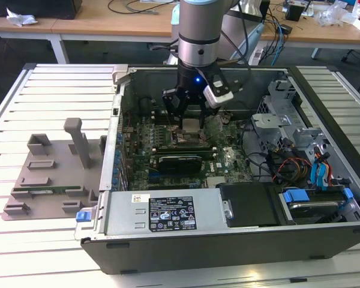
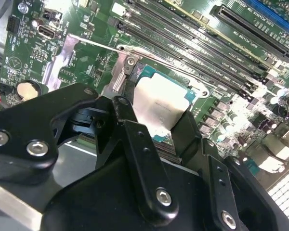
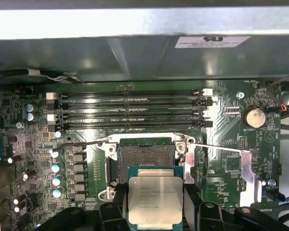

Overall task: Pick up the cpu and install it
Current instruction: 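Place the cpu into insertion slot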

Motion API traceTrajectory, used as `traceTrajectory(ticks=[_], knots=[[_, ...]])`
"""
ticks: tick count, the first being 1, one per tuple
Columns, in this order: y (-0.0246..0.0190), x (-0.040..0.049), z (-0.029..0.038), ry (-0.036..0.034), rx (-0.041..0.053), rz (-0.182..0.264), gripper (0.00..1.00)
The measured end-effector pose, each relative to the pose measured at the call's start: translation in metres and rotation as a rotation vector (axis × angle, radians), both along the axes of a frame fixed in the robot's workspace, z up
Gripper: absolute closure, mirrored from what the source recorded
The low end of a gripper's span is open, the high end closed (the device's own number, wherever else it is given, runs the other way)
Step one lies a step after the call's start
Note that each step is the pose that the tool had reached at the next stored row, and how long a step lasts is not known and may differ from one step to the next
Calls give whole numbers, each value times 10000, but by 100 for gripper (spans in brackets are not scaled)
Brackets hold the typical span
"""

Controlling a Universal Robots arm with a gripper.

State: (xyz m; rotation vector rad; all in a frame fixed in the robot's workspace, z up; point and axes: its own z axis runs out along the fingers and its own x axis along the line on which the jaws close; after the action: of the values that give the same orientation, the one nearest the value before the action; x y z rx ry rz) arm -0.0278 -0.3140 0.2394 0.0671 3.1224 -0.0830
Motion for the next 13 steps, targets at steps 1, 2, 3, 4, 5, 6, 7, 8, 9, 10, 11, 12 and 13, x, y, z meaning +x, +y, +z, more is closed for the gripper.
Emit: traceTrajectory(ticks=[1,2,3,4,5,6,7,8,9,10,11,12,13], knots=[[0,0,0,1,-1,-67,45],[0,0,-1,0,0,-110,45],[0,0,-1,0,0,-142,45],[0,0,-3,0,0,-221,45],[0,0,-4,0,0,-319,45],[0,0,-6,0,-1,-494,45],[0,0,-9,0,-2,-736,45],[0,0,-12,0,-2,-902,45],[0,0,-13,0,-2,-977,45],[0,0,-14,0,-2,-1043,45],[0,0,-16,0,-2,-1166,45],[0,0,-17,0,-3,-1251,45],[0,0,-18,1,-3,-1372,45]])
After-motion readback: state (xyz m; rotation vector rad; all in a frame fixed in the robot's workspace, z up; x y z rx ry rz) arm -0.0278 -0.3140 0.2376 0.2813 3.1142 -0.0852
